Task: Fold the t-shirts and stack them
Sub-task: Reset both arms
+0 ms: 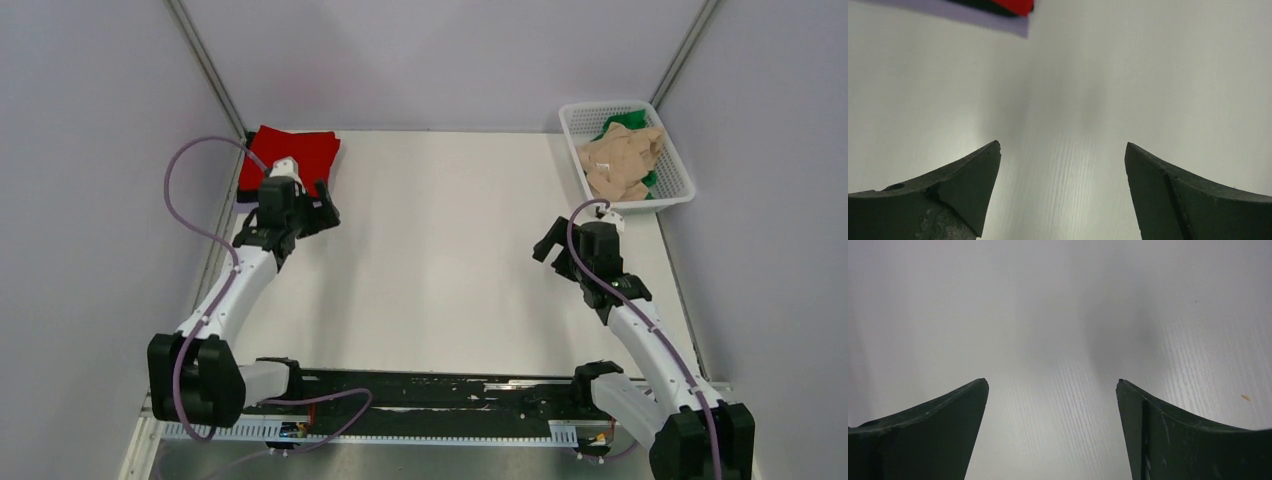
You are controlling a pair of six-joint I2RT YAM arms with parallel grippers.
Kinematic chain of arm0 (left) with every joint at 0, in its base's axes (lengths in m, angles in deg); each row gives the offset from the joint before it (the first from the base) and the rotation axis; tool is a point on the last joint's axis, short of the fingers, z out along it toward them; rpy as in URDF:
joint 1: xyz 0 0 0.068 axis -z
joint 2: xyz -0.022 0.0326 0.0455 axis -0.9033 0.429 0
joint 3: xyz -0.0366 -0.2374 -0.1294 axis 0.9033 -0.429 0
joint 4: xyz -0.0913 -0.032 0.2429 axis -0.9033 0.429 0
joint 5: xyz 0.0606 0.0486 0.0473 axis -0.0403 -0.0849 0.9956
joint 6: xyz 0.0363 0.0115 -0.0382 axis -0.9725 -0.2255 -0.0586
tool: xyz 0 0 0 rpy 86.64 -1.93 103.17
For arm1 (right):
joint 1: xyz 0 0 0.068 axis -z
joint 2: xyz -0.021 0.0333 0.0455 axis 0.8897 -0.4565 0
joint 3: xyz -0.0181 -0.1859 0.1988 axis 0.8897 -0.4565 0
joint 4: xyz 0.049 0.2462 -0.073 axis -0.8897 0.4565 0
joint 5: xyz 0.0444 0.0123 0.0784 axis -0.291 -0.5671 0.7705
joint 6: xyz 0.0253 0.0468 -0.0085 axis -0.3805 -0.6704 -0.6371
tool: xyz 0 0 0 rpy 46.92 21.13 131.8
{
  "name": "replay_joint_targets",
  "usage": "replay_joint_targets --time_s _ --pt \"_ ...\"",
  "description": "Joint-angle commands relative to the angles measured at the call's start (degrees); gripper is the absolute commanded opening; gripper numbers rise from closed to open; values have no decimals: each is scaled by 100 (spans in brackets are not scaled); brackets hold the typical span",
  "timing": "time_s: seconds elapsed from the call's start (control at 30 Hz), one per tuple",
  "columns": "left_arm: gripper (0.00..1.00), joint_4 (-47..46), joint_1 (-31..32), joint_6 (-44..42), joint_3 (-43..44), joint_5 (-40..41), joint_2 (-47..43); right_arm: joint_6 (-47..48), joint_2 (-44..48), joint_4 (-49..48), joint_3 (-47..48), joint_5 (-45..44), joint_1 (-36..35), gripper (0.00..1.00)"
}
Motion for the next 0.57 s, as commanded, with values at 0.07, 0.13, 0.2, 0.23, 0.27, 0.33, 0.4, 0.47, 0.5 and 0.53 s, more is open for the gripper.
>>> replay_joint_targets --time_s 0.07,0.13,0.2,0.23,0.27,0.33,0.4,0.47,0.5,0.53 --pt "100 -659 418 543 -1637 -919 -1383 -174 734 -459 -743 482 24 100" --pt "100 -855 590 681 -1968 -1009 -1631 -223 910 -611 -916 584 18 100" --pt "100 -991 675 735 -2144 -1082 -1759 -305 1079 -760 -1065 586 18 100" --pt "100 -995 693 743 -2163 -1100 -1788 -322 1165 -808 -1111 587 23 100" --pt "100 -978 698 735 -2149 -1113 -1793 -319 1228 -839 -1145 587 20 100" --pt "100 -926 702 664 -2080 -1094 -1790 -325 1302 -898 -1199 591 19 100" --pt "100 -766 702 547 -1975 -997 -1766 -313 1349 -932 -1209 582 21 100" --pt "100 -591 702 442 -1837 -783 -1736 -276 1378 -953 -1199 557 22 100" --pt "100 -552 702 413 -1766 -730 -1718 -232 1393 -991 -1187 567 24 100" --pt "100 -523 702 369 -1737 -687 -1714 -191 1410 -1022 -1170 584 19 100"
